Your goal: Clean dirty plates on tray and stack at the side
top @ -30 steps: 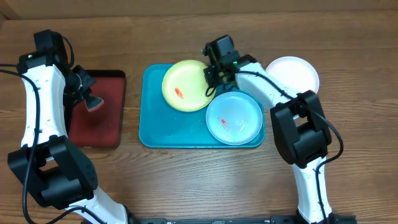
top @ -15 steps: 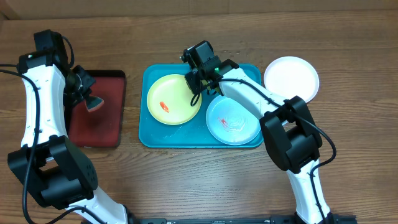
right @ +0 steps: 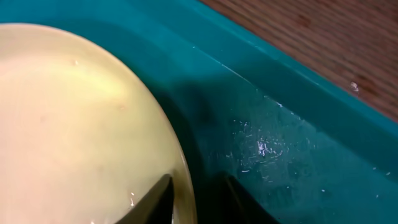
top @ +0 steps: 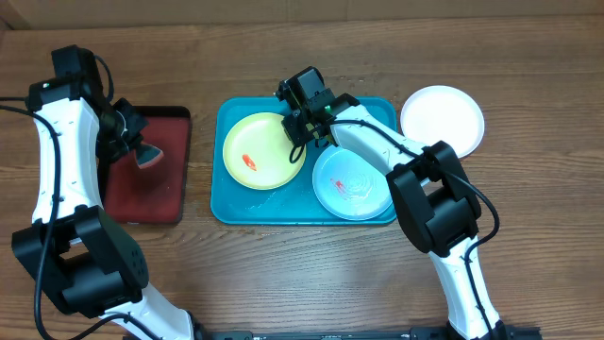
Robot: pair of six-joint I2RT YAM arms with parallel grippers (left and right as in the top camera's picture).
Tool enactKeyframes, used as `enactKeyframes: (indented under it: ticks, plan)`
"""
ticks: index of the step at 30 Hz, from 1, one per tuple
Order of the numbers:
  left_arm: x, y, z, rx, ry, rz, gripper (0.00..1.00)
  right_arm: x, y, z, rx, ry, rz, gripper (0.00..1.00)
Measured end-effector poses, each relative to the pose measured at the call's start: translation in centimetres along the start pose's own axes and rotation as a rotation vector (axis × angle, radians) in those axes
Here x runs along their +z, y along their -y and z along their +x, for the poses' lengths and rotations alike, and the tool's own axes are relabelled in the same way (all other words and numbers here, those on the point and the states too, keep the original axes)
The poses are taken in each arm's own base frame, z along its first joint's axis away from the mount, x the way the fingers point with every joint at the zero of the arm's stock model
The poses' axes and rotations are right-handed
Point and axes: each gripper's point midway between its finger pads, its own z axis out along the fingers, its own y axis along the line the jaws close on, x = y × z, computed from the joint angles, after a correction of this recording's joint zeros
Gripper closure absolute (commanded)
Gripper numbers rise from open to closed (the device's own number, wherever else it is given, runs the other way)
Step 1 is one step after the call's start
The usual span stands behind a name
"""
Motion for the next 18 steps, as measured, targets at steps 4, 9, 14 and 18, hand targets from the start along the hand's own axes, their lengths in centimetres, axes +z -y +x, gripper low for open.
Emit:
enactKeyframes:
  ticks: [4,9,14,18]
  plan:
    - [0.0,0.9,0.6,0.039,-0.011,0.018,0.96,-0.1,-0.3,0.6,0.04,-0.028,-0.007,0.91]
    - [0.1,3.3,2.1,0.107,-0.024,0.032,0.96,-0.6,-0.6,1.6,0.133,-0.087,-0.017,0.96]
    - [0.1,5.4,3.6,0.171,-0.033,0.043,0.96,-1.6,-0.9,3.6,0.28,-0.187,-0.011,0.96]
    - [0.2,6.8,4.8,0.217,-0.043,0.048,0.96,-2.5,-1.1,5.2,0.395,-0.264,0.007,0.96]
